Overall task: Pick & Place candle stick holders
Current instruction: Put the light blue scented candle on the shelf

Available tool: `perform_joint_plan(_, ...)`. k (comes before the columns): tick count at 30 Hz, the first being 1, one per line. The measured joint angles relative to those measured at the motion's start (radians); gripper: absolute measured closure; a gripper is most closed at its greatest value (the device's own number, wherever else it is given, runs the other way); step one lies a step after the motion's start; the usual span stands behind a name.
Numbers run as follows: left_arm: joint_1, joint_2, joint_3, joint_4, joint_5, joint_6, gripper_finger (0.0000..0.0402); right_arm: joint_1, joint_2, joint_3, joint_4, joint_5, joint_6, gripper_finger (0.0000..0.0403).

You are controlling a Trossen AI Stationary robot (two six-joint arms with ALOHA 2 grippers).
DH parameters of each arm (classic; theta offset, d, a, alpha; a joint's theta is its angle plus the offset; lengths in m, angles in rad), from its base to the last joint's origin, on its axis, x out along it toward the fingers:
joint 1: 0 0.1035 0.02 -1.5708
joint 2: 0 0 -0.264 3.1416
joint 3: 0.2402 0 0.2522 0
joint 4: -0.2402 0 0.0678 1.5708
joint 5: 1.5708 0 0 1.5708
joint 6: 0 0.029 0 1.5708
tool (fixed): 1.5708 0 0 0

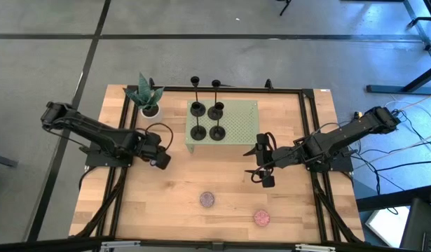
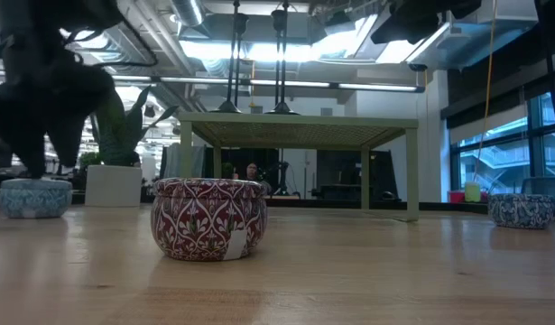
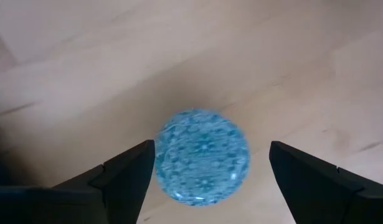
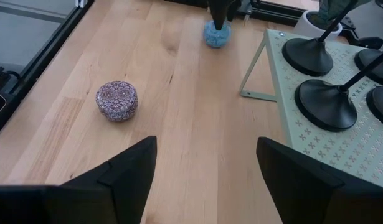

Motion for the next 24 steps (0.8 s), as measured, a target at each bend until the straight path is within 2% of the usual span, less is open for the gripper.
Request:
perform_joint_plan(3,0.017,0.0,0.022,0.003,-0.001,0.022,0.0089,0.0,0.0,0.0,0.0,0.0,0.0,0.0122)
perform_joint_plan(9,0.013,0.005,0.023,-0.031,0.066,0.01,0.0089,0.0,0.0,0.0,0.0,-0.001,0.004,0.0122)
perform_joint_plan(15,0.004,0.022,0.006,-0.026,0.031,-0.004,0.0089,0.0,0.0,0.0,-0.001,-0.003,0.004,0.0122)
perform_joint_plan(24,0.003,0.046,-0.012,0.027,0.054,-0.005,0.0089,0.0,0.0,0.0,-0.006,-0.003,0.004,0.0122)
